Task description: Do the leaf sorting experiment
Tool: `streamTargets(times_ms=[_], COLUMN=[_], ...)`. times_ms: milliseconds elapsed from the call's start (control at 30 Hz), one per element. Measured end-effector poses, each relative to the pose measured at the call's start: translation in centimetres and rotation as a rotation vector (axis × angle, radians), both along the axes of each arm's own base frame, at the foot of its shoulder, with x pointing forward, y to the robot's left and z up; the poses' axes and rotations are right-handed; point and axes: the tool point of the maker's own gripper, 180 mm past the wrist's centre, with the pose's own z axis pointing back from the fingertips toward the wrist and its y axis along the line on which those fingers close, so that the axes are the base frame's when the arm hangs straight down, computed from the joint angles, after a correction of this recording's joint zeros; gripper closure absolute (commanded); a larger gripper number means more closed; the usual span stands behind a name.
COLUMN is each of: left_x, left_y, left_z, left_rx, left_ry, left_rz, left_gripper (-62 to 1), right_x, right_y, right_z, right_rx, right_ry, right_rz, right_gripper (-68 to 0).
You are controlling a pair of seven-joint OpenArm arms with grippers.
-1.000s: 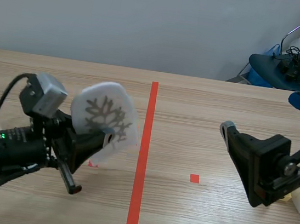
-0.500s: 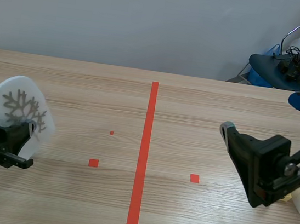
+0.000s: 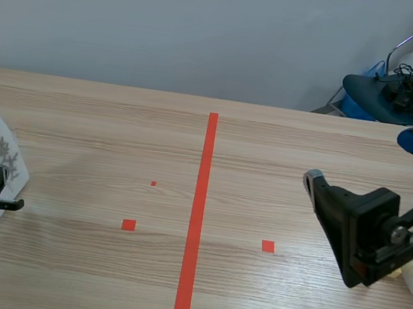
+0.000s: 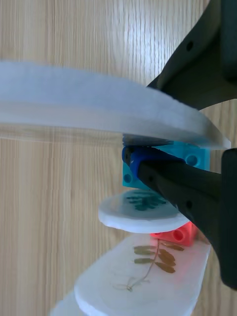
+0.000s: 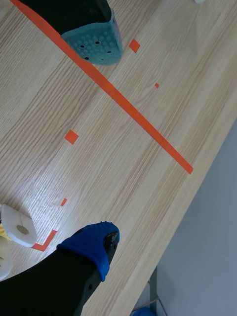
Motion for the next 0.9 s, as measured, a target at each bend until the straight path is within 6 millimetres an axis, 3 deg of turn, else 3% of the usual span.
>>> streamTargets(times_ms=[100, 333, 500, 600, 733, 900], left_x=[-0.2, -0.2, 0.3, 1.1, 1.9, 1.6], left_y=[0.4, 0.3, -0.4, -0.6, -0.5, -1.4], left_z=[-0.3, -0.2, 1.6, 4.7, 10.4, 17.0], left_rx=[-0.001, -0.003, -0.004, 0.02, 0.092, 0.184], left_ry=[0.008, 0.003, -0.046, -0.113, -0.21, -0.315], left_rz=[0.014, 0.009, -0.01, -0.041, -0.098, -0.184], left_gripper=[-7.7, -23.3, -23.8, -23.8, -26.3, -50.0], right_x=[0.0, 0.0, 0.0, 0.0, 0.0, 0.0], right_y=[0.0, 0.0, 0.0, 0.0, 0.0, 0.0], right_z=[0.0, -0.1, -0.1, -0.1, -0.1, -0.1], right_rx=[0.0, -0.002, -0.002, -0.002, -0.002, -0.002], right_ry=[0.0, 0.004, 0.004, 0.004, 0.004, 0.004], right_rz=[0.0, 0.0, 0.0, -0.001, -0.001, 0.0], right_gripper=[-67.9, -67.9, -67.9, -67.9, -67.9, -67.9])
